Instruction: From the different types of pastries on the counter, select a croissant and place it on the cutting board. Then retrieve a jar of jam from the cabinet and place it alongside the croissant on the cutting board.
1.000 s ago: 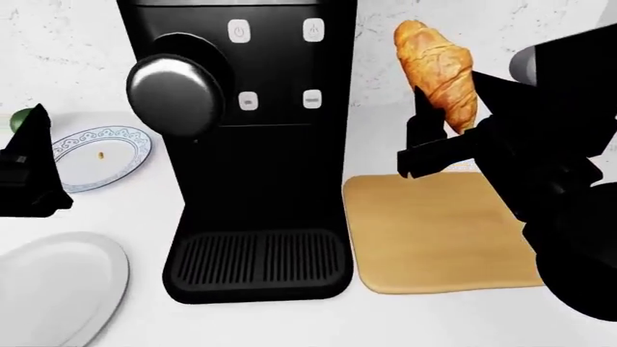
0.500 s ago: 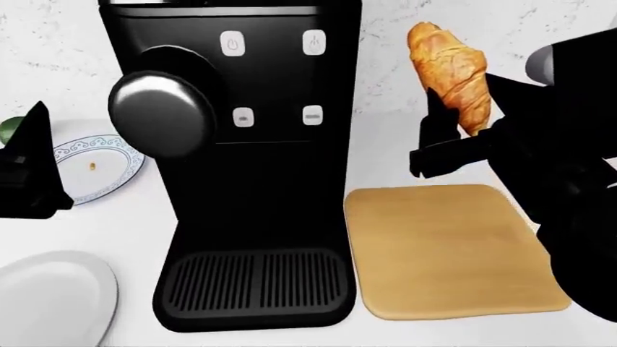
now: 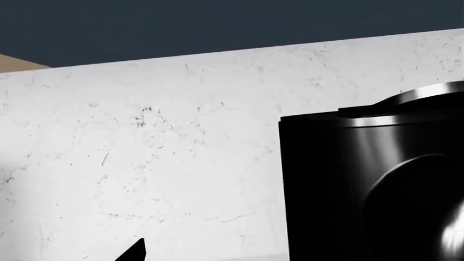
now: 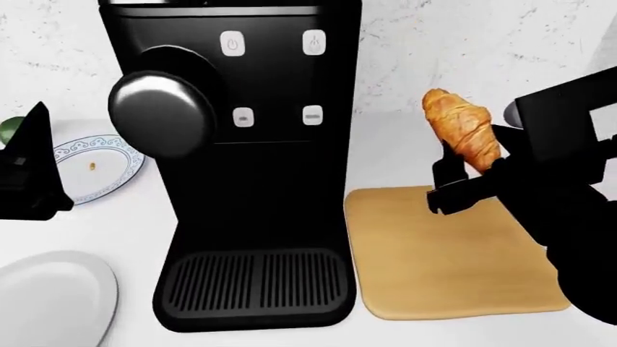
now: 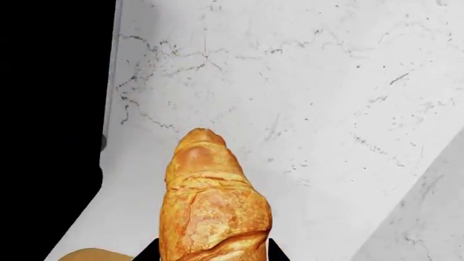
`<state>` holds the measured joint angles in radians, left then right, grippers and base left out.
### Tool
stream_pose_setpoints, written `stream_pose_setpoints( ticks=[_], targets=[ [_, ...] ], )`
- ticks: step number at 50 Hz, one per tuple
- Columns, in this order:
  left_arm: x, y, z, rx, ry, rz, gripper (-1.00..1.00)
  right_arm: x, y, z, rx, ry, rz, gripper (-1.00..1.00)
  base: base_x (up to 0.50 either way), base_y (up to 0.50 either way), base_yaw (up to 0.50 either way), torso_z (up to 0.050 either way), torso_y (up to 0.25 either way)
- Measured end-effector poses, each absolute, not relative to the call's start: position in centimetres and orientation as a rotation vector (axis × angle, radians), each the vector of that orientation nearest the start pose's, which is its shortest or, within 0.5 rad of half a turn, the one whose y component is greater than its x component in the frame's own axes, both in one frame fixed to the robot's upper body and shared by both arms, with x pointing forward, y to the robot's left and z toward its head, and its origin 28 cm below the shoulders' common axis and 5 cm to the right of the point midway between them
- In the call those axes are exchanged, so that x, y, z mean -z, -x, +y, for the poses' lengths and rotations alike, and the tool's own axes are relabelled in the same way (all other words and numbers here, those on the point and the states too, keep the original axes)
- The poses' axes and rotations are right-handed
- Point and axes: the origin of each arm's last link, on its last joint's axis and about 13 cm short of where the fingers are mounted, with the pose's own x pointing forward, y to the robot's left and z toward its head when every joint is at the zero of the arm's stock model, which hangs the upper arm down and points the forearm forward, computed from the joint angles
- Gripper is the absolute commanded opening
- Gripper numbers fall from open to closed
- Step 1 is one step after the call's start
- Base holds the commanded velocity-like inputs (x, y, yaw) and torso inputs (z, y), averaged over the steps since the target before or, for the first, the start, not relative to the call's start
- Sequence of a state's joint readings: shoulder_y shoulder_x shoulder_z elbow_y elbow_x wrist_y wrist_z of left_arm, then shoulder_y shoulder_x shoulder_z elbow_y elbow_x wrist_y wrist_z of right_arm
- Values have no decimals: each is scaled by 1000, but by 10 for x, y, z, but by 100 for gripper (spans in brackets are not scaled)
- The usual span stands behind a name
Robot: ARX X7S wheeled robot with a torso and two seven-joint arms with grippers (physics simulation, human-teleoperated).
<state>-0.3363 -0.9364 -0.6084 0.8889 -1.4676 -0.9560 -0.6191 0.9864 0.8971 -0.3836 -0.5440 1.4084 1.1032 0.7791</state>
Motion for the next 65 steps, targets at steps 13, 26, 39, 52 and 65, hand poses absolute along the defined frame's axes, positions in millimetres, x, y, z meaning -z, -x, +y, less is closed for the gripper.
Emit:
stream_pose_setpoints(
  ticks=[13,26,39,52,65],
  targets=[
    [-273,-148,307,-27,-104,-281,100,-248,-225,-161,-102,349,179,-100,0,0,0,0,0],
    [-273,-148,306,-31,-106,-281,100,-237,-222,-158,-193,372,234,-100,0,0,0,0,0],
    [-273,-149,306,-33,-106,-279,100,-231,-218,-154,-286,381,263,-100,0,0,0,0,0],
    [-273,-148,307,-33,-106,-278,100,-227,-216,-150,-353,391,281,-100,0,0,0,0,0],
    [-273,-148,307,-35,-105,-279,100,-221,-218,-148,-369,398,306,-100,0,0,0,0,0]
  ],
)
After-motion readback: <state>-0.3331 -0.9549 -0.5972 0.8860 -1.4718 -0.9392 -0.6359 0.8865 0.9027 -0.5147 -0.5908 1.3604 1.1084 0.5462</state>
